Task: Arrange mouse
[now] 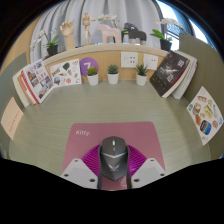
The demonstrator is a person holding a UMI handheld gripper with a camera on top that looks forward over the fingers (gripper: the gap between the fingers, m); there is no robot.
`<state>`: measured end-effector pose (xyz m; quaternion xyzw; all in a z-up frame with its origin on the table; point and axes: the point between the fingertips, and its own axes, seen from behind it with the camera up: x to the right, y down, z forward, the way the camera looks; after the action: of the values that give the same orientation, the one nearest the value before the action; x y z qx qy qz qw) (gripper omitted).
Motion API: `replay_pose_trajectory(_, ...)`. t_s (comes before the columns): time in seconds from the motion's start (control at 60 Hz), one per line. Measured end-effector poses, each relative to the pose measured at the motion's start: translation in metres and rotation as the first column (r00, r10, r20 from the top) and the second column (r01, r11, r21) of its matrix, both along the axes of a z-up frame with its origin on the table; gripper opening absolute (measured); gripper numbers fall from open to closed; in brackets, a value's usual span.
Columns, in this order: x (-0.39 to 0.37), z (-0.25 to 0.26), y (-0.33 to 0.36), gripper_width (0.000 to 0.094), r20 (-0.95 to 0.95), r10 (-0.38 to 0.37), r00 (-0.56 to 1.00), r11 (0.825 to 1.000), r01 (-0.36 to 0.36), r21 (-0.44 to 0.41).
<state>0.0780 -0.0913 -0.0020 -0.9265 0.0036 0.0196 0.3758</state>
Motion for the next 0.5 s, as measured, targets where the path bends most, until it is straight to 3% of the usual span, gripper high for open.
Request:
replay_pose_trajectory(0.1,0.002,-0.01,-0.005,0.0344,-0.008,-0.014,1.0,1.0,0.014,0.009)
replay_pose_trajectory(0.35,-0.005,-0.002,-0.009,0.0508,-0.007,-0.013,1.0,0.999,0.013,-0.03)
replay_pose_trajectory(0.367,-0.006,0.002,-0.008,0.0552,-0.012,-0.017,1.0,1.0,0.017,-0.025)
replay_pose_trajectory(0.433,-0.002,0.023,-0.002,0.0874,0.006,-0.042,0.999,0.999,0.042,0.009)
replay_pose_trajectory(0.5,0.004,0.047,0.002,0.0842,0.046,-0.066,0.997,0.997,0.064,0.04)
